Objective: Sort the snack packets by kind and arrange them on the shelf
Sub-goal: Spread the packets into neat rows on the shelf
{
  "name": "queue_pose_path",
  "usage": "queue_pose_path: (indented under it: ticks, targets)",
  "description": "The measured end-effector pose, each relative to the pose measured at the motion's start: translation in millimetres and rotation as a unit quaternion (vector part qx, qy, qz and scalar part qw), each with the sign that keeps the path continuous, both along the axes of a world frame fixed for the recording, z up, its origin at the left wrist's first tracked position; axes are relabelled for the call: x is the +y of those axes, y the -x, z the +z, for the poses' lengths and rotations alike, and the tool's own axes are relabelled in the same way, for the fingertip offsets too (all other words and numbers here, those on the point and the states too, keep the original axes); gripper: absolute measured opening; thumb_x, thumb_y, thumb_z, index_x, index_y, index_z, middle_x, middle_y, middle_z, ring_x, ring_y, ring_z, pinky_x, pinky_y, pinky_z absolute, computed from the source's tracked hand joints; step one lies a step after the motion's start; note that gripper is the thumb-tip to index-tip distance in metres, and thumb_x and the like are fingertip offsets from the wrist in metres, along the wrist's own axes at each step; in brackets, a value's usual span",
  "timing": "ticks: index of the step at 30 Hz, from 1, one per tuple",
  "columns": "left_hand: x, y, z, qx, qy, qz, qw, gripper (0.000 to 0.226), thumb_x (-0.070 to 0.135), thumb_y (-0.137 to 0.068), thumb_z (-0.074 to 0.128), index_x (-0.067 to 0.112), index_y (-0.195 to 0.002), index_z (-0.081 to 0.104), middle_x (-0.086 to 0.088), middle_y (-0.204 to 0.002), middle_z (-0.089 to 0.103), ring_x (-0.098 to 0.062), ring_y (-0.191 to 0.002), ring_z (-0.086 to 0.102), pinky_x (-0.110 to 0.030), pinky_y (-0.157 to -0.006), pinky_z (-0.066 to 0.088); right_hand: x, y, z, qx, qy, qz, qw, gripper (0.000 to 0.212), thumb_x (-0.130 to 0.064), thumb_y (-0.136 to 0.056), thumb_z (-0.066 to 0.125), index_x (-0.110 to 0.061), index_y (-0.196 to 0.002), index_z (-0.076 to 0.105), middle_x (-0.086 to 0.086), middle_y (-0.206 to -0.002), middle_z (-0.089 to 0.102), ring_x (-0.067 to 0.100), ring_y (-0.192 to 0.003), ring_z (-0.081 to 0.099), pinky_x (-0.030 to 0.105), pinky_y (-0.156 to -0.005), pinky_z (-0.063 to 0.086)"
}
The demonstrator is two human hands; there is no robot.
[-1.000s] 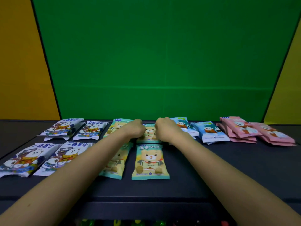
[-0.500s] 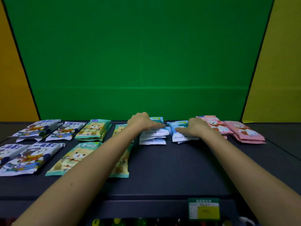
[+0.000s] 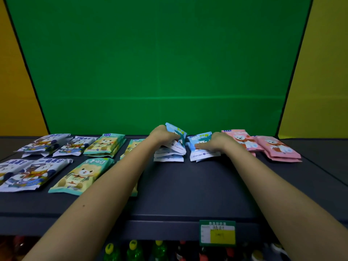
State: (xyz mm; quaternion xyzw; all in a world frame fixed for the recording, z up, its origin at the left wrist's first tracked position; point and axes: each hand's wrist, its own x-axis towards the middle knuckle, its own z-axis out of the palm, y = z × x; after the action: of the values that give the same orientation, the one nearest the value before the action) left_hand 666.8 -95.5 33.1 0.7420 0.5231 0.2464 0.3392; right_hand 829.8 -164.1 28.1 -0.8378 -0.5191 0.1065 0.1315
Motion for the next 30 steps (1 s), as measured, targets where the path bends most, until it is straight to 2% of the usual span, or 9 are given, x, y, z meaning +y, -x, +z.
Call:
queue_pose_path:
  ticks: [3,9,13,15,18,22,24,27,30]
  targets:
    - [-8,8,-1,-0.047,-0.002,0.000,0.999,0.035,0.020,-0.087,0.059,0.013,-0.056,0.044,-0.002,-0.047,0.043,-0.019,-0.048,0.036,-0.021,-0.043,0.025,0,0,-4,-0.003,-0.018,-0.001,1.000,0.053,-0.061,-0.079,0.058,-0.014,-0.065,0.036,0.010,-0.098,0.053,0.026,-0.092,0.049,0.028,-0.073,0.034]
    - [-31,32,-1,-0.107,0.028,-0.016,0.994,0.018,0.019,-0.085,0.054,0.011,-0.070,0.052,-0.001,-0.056,0.025,-0.013,-0.043,0.020,-0.018,-0.041,0.014,-2,-3,-9,0.002,-0.094,-0.039,0.995,0.073,-0.056,-0.076,0.065,-0.004,-0.123,0.045,0.014,-0.130,0.053,0.032,-0.118,0.051,0.031,-0.077,0.037]
    - [-48,44,-5,-0.114,0.044,0.003,0.993,0.016,0.025,-0.087,0.054,0.014,-0.082,0.044,-0.003,-0.066,0.034,-0.015,-0.053,0.030,-0.024,-0.049,0.021,-7,-7,-3,0.008,-0.129,-0.010,0.992,0.042,-0.046,-0.085,0.059,-0.005,-0.089,0.053,0.012,-0.092,0.057,0.032,-0.098,0.054,0.029,-0.062,0.033]
    - [-55,49,-7,-0.100,0.050,-0.002,0.994,0.017,0.027,-0.087,0.054,0.013,-0.089,0.045,-0.002,-0.070,0.038,-0.014,-0.054,0.034,-0.023,-0.048,0.022,-16,-8,6,0.013,-0.142,0.009,0.990,0.043,-0.042,-0.088,0.056,-0.012,-0.062,0.039,0.004,-0.065,0.042,0.026,-0.081,0.047,0.027,-0.049,0.025]
    - [-69,58,-11,-0.083,0.037,-0.011,0.996,0.025,0.028,-0.091,0.053,0.012,-0.104,0.038,0.000,-0.076,0.045,-0.011,-0.058,0.040,-0.024,-0.046,0.027,-41,-14,16,0.053,-0.193,0.034,0.979,0.044,-0.039,-0.087,0.059,-0.015,-0.058,0.036,0.001,-0.058,0.039,0.023,-0.064,0.042,0.028,-0.047,0.023]
    - [-88,71,-25,-0.018,-0.016,-0.051,0.998,0.026,0.027,-0.094,0.049,0.014,-0.108,0.030,-0.008,-0.098,0.058,-0.017,-0.081,0.055,-0.032,-0.072,0.045,-90,-14,3,0.243,-0.195,0.078,0.947,0.021,-0.033,-0.085,0.065,-0.019,-0.082,0.050,-0.006,-0.074,0.057,0.008,-0.067,0.052,0.020,-0.055,0.035]
    - [-98,75,-29,0.037,-0.037,-0.065,0.996,0.027,0.030,-0.095,0.045,0.015,-0.110,0.027,-0.011,-0.104,0.060,-0.024,-0.089,0.057,-0.036,-0.081,0.044,-108,-9,-10,0.286,-0.127,0.088,0.946,0.034,-0.034,-0.085,0.064,-0.019,-0.108,0.043,-0.006,-0.081,0.059,0.009,-0.074,0.055,0.021,-0.060,0.039]
    - [-116,79,-28,0.187,-0.115,-0.060,0.974,0.029,0.039,-0.097,0.037,0.015,-0.111,0.030,-0.010,-0.101,0.059,-0.027,-0.092,0.055,-0.033,-0.075,0.037,-121,-4,-25,0.167,-0.072,0.112,0.977,0.043,-0.041,-0.088,0.057,-0.021,-0.121,0.037,-0.005,-0.077,0.052,0.008,-0.068,0.048,0.025,-0.061,0.036]
    - [-129,78,-24,0.360,-0.224,-0.036,0.905,0.036,0.045,-0.096,0.033,0.013,-0.113,0.036,-0.013,-0.111,0.060,-0.031,-0.102,0.055,-0.034,-0.072,0.036,-128,-3,-24,0.022,-0.049,0.134,0.990,0.046,-0.051,-0.088,0.051,-0.027,-0.127,0.043,-0.013,-0.078,0.046,0.007,-0.074,0.046,0.024,-0.062,0.034]
